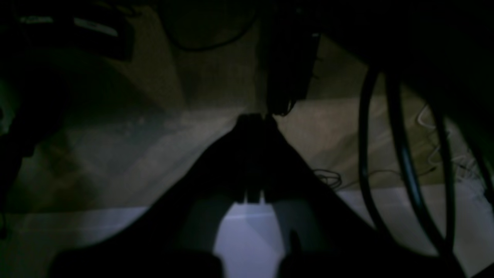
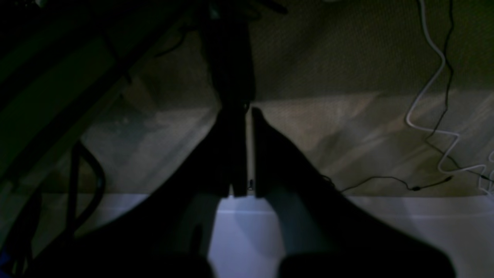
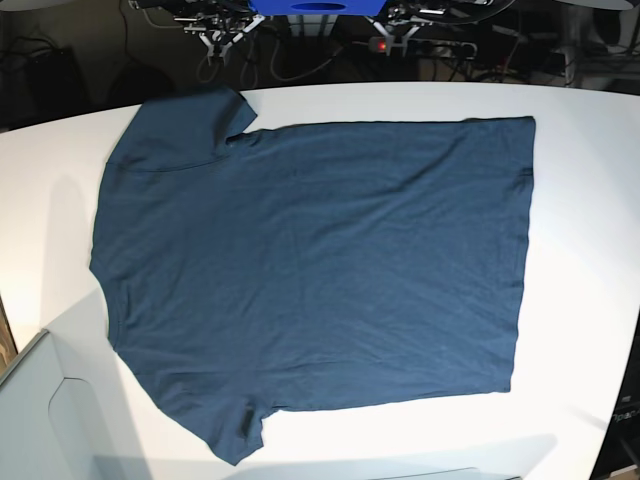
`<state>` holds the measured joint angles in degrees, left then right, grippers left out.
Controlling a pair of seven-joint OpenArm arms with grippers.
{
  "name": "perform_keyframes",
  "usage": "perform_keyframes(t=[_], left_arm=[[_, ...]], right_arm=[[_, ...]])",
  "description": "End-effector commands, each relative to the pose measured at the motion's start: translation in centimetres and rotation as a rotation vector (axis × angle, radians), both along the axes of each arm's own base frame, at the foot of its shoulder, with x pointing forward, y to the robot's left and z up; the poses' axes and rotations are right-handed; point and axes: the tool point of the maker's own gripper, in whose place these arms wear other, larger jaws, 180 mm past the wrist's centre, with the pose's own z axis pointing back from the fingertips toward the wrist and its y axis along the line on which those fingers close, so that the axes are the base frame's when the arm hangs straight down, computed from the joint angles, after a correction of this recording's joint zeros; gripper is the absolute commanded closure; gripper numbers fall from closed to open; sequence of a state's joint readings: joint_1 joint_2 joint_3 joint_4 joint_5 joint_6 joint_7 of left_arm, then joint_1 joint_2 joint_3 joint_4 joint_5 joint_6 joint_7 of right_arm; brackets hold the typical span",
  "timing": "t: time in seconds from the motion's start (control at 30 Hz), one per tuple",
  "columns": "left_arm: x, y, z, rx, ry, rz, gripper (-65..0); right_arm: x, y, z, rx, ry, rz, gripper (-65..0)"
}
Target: Fold the T-shirt properly
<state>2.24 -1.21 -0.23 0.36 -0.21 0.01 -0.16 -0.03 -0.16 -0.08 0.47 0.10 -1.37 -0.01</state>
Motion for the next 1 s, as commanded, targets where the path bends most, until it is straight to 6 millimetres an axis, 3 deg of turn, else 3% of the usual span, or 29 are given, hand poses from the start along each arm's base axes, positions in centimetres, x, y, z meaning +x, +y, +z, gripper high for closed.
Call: perform_keyframes(t=[0.0, 0.1, 0.27, 0.97], left_arm=[[-0.5, 0.9, 0.1, 0.019, 0.009, 0.000, -0.2], [-1.1, 0.8, 0.1, 0.017, 0.017, 0.000, -0.2], [0.3, 0.4, 0.0, 0.011, -0.021, -0.001, -0.2], [0.2, 0.1, 0.0, 0.003, -0.021, -0.008, 0.0]], right_arm=[[-0.1, 0.5, 0.1, 0.027, 0.000, 0.002, 0.0], [0.1, 0.5, 0.1, 0.027, -0.003, -0.002, 0.0], [-0.2, 0.6, 0.1, 0.028, 0.000, -0.001, 0.0], [-0.5, 0.5, 0.1, 0.027, 0.007, 0.002, 0.0]])
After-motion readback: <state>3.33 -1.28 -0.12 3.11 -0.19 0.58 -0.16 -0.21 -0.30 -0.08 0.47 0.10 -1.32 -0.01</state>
